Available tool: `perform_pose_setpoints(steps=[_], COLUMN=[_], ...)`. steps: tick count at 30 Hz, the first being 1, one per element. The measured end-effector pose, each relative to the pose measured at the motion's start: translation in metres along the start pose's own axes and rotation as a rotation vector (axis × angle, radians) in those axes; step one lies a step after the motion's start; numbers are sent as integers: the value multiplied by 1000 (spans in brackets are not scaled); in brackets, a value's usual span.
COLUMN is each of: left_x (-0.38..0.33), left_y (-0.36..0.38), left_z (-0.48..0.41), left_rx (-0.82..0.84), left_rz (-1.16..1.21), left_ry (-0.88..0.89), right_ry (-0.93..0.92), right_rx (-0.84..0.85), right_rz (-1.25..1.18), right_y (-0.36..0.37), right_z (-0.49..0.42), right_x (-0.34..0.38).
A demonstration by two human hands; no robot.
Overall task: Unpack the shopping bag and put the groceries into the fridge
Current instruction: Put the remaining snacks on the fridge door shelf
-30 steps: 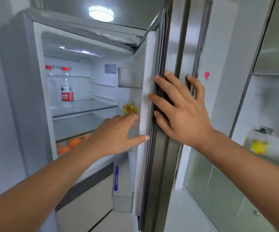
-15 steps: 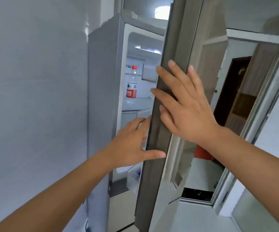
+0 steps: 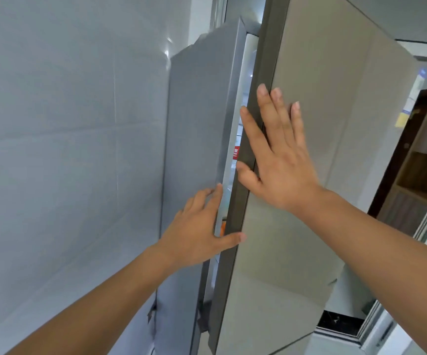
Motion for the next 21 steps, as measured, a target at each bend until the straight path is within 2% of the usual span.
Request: perform_pose_setpoints(steps=[3,7,12,21], left_x=[11,27,35,33], left_y=[5,9,12,16], left_z=[-7,-17,-28,-34], left_rx=[-7,9,81,99], left_rz=[-3,110,171,200], left_ry=[-19,-108,-118,-123], right_ry=[-7,-4,3,-8], right_rx=[25,57,-19,-77], right_rz=[6,36,41,33], right_y=[19,44,60,64], right_z=[-5,-11,-14,-13], right_x=[3,8,12,13])
Point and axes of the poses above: each hand's wrist, its own z-axis away from the middle knuckle, its own y-axis out of the palm, x = y × z, the point moved 3 cm from there along -z, towards the middle knuckle, and after that the axes turned 10 degrees about -x, right-handed, at the moved point
